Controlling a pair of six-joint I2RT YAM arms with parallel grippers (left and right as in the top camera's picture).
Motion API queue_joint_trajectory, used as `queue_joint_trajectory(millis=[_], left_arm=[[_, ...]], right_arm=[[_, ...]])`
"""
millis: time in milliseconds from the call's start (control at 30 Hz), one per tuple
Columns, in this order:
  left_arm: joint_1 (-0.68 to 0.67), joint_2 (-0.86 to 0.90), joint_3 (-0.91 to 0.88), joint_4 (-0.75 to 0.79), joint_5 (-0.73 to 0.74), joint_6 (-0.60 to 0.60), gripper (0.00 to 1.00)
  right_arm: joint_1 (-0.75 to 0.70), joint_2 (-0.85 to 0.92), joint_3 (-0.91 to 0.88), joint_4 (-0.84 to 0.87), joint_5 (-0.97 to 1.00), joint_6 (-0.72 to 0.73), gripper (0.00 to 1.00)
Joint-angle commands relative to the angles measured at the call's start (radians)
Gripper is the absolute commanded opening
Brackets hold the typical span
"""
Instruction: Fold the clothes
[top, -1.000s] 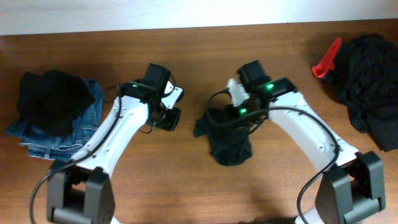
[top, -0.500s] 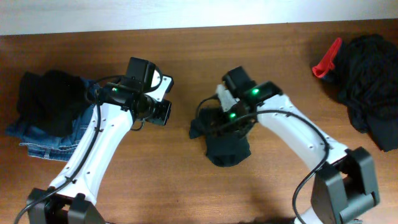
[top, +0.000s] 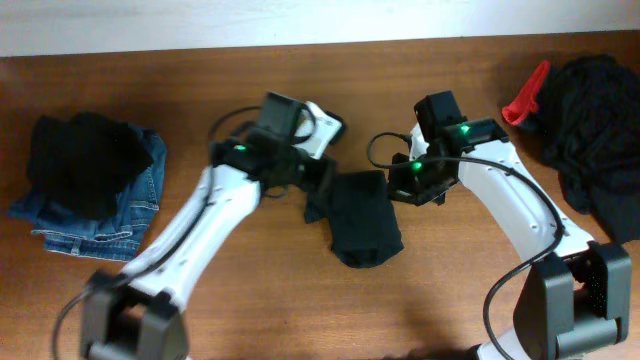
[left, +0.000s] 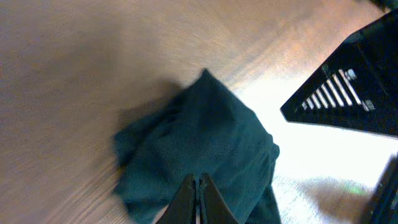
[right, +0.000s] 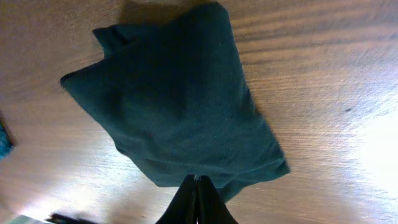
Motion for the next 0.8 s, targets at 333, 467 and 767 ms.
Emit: queue_joint_trajectory(millis=[333, 467, 767], left_arm=[[-0.061, 0.32, 0.01, 0.111, -0.043, 0.009, 0.0], [-0.047, 0.326, 0.01, 0.077, -0.085, -0.009, 0.0], [0.085, 0.296, 0.025, -0.053, -0.064, -0.101, 0.01]], right_arm=[[-0.005, 0.032, -0.342, 0.341, -0.174, 0.328, 0.04], [-0.005, 0.032, -0.438, 0.424, -0.174, 0.397, 0.04], [-0.005, 0.03, -0.483, 0.446, -0.195, 0.249, 0.04]])
